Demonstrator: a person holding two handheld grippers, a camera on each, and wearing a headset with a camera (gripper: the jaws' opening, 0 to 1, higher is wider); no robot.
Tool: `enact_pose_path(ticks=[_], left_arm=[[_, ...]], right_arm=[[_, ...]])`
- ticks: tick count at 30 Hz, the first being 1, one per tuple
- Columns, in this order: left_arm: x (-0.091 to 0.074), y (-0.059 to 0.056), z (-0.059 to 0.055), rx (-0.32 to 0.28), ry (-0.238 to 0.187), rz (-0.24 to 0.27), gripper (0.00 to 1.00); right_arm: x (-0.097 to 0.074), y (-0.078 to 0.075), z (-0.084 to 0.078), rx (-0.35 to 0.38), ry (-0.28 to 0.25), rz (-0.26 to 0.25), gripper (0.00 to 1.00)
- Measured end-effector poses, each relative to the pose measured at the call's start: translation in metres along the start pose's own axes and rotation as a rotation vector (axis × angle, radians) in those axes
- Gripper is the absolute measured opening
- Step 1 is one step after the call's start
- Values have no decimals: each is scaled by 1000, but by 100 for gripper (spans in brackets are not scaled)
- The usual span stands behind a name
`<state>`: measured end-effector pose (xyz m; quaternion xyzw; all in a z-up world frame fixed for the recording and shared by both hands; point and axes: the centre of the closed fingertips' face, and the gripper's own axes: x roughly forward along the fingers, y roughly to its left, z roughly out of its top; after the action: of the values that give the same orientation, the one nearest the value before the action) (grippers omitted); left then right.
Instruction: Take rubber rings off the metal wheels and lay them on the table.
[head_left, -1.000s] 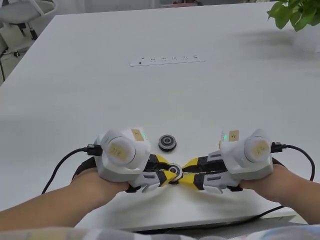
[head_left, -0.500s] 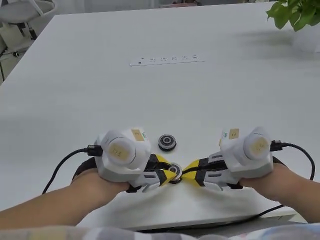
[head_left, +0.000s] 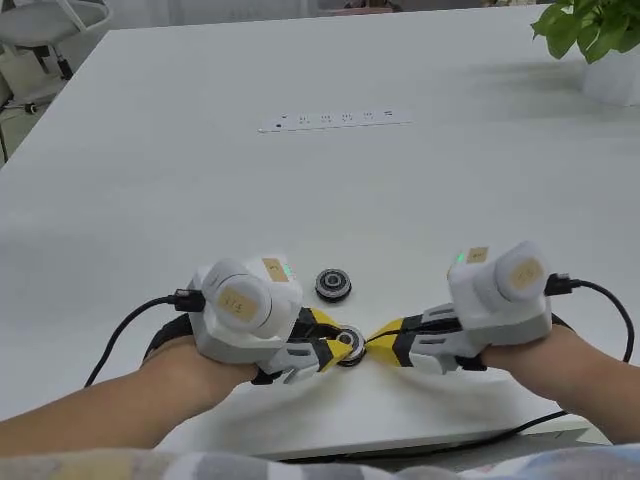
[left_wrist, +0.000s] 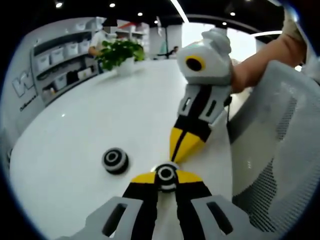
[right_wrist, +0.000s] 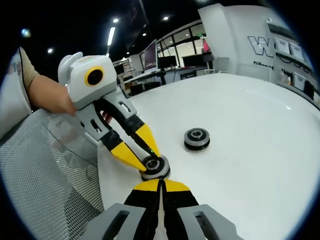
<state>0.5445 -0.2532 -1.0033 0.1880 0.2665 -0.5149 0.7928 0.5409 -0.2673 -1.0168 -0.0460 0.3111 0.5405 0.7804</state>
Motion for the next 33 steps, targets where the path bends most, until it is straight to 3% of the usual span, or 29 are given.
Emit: enact_pose_path(ticks=[2, 4, 8, 21, 33], left_arm=[[0, 0, 0, 0, 0, 1, 13], [0, 0, 0, 0, 0, 1, 13], [0, 0, 0, -2, -1, 4, 13], [1, 0, 1, -9, 5, 22, 13], [1, 0, 1, -15, 13, 34, 12]], right_arm=[[-1, 1, 2, 32, -14, 10, 0], [-4, 1, 11, 93, -66, 14, 0], [-4, 1, 7, 92, -43, 10, 0], [-4, -1, 11, 208, -84, 22, 0], [-2, 6, 17, 215, -98, 52, 0]])
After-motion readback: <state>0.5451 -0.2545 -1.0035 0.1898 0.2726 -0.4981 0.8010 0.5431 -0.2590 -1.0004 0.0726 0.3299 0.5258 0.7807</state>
